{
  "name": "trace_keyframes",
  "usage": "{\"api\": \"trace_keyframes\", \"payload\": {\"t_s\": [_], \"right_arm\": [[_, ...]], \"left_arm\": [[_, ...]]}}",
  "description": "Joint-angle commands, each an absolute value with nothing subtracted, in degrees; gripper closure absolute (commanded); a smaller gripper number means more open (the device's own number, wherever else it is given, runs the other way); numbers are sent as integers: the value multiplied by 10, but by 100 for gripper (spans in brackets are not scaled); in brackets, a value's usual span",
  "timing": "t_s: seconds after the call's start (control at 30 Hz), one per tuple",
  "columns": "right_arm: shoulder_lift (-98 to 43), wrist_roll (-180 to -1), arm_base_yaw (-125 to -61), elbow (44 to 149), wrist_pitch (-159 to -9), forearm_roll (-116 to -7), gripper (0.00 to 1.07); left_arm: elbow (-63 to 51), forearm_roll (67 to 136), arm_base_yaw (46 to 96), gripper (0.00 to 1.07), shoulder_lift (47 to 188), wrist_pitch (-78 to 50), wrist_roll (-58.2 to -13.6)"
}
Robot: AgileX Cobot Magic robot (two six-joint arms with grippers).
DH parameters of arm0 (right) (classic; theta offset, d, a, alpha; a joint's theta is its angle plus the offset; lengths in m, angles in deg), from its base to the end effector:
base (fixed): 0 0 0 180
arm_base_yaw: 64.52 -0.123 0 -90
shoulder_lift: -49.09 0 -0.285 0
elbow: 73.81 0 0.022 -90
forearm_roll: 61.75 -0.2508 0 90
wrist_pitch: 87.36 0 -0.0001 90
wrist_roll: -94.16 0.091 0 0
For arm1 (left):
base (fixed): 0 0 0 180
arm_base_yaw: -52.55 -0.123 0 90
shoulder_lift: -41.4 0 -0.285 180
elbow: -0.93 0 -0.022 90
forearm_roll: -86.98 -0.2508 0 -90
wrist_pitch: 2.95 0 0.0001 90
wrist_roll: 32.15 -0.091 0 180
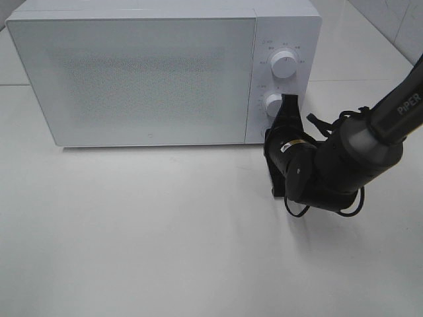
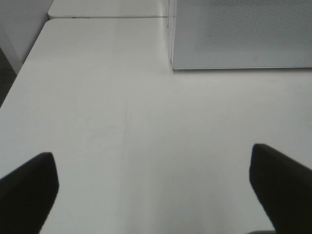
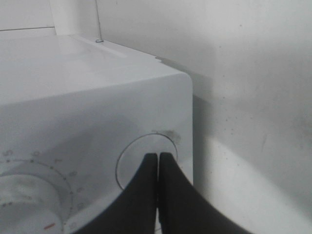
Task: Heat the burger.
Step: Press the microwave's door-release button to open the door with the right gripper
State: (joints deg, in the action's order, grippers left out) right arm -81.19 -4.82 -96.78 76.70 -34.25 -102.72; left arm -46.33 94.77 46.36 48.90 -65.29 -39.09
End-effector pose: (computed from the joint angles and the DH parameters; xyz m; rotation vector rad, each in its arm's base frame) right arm 0.3316 0.1529 0.0804 1.5650 1.3870 1.0490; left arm -0.0086 -0.0119 0.2819 0.0241 2.0362 -0.0187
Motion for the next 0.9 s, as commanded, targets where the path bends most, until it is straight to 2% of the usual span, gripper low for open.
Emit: {"api": "trace_keyframes", "payload": {"t_s": [0.03,0.53,0.9], "right_arm": [[-818,-59,-965,781,-335,-1030,107],[-821,-95,-958,819,-322,-1050,107],[-827,-92,-953,860,-193,-1047,107]], "left_arm": [[-465,952,463,7,480,-645,-389],[-465,952,463,7,480,-645,-389],[-465,952,463,7,480,-645,-389]]}}
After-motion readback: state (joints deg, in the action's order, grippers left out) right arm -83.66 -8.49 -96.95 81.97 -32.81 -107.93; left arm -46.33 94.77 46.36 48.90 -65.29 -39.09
